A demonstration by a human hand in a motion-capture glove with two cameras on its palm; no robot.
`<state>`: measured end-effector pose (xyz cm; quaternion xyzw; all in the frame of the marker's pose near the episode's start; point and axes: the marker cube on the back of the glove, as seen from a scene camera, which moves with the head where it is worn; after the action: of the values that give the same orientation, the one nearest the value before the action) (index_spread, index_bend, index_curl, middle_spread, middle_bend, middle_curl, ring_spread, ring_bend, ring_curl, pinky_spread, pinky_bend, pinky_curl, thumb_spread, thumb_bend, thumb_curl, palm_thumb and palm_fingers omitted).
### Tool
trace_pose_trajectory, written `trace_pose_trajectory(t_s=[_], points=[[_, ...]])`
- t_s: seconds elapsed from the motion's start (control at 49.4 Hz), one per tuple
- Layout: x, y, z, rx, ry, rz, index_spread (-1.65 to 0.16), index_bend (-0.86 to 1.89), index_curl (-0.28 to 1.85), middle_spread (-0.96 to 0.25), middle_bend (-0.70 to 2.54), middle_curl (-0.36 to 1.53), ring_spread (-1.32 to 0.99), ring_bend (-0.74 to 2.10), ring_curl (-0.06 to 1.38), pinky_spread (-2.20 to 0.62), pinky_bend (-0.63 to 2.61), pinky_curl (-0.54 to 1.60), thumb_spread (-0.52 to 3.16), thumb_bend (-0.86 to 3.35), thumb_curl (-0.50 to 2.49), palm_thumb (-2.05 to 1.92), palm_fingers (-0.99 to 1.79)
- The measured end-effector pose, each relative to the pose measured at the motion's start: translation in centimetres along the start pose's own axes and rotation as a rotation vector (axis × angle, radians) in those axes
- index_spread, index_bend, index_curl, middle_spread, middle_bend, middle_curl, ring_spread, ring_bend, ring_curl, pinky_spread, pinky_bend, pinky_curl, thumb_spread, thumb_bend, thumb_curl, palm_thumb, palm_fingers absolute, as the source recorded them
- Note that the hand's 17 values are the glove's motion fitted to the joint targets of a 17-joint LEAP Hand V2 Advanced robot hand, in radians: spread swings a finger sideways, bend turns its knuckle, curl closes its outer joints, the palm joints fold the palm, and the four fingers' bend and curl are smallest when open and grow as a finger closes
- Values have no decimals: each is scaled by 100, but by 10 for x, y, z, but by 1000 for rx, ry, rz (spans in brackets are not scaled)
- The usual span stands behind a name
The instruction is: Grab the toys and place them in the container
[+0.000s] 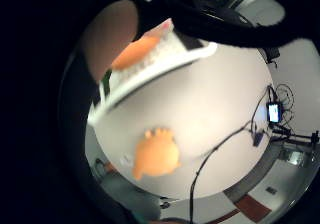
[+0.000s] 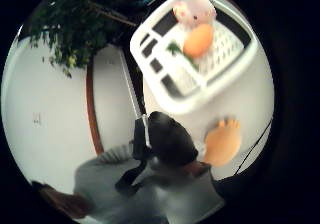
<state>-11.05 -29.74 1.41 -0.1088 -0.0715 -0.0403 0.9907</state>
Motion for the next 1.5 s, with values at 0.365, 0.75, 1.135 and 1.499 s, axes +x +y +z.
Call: trace_pose_trajectory(t_s=[0.365, 0.75, 1.135, 1.499], points=[[16, 66, 120, -144, 121, 115, -34, 16, 35, -10, 13, 27, -3, 15, 23, 7, 76, 36, 126, -4, 30, -4, -18], [37, 66, 180, -87, 168, 183, -39, 18, 34, -13, 16, 24, -6, 28, 25, 5, 105, 42, 133, 2, 35, 13, 6], [18, -6, -33, 328, 38, 46, -41, 55, 56, -20, 68, 47, -41, 88, 48, -34, 85, 39, 96, 16, 63, 56, 111], [34, -170, -31, 217, 101, 192, -42, 56, 73, -21, 64, 56, -50, 88, 56, -35, 101, 46, 75, 13, 80, 59, 64]])
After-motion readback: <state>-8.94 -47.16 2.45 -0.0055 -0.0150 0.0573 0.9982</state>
